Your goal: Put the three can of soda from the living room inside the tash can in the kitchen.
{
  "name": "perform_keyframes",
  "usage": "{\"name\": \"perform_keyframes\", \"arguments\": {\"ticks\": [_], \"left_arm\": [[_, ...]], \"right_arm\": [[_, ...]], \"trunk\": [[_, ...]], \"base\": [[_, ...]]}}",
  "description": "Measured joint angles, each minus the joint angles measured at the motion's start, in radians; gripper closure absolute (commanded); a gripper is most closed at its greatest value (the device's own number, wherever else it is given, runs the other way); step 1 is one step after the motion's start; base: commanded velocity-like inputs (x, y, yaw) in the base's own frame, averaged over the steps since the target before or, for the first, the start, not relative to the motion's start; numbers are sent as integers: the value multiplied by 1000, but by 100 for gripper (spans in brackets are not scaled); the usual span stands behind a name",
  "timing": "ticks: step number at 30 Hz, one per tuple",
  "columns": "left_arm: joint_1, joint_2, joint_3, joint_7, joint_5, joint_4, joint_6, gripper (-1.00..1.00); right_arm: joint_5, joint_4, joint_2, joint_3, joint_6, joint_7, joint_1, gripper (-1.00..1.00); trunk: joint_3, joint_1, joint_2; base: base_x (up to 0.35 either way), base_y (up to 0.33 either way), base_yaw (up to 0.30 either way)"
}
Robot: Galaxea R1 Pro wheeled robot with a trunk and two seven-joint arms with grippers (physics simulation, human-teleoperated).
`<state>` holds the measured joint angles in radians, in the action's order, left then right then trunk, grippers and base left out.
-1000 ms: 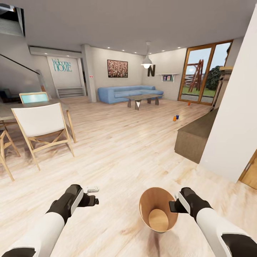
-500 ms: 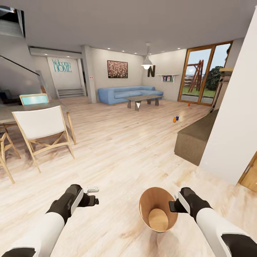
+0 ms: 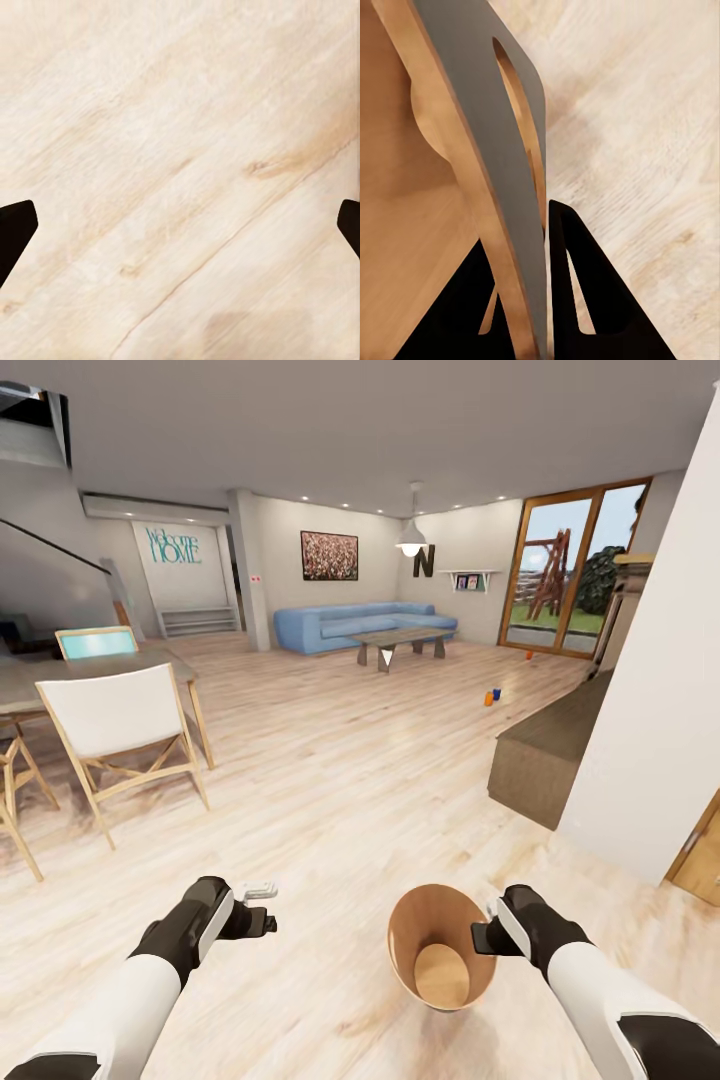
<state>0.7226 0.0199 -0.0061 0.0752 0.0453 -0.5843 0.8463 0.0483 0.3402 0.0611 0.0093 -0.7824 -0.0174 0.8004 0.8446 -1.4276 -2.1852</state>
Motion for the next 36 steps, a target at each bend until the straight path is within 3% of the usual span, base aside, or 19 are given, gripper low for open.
{"name": "perform_keyframes", "arguments": {"ticks": [21, 36], "left_arm": [[0, 0, 0, 2, 1, -9, -82, -100], [0, 0, -1, 2, 1, -6, -180, -100]], "right_arm": [[-1, 0, 3, 1, 3, 0, 0, 100], [-2, 12, 7, -1, 13, -1, 0, 100]], "trunk": [[-66, 80, 147], [-113, 138, 252]], "base": [[0, 0, 0], [0, 0, 0]]}}
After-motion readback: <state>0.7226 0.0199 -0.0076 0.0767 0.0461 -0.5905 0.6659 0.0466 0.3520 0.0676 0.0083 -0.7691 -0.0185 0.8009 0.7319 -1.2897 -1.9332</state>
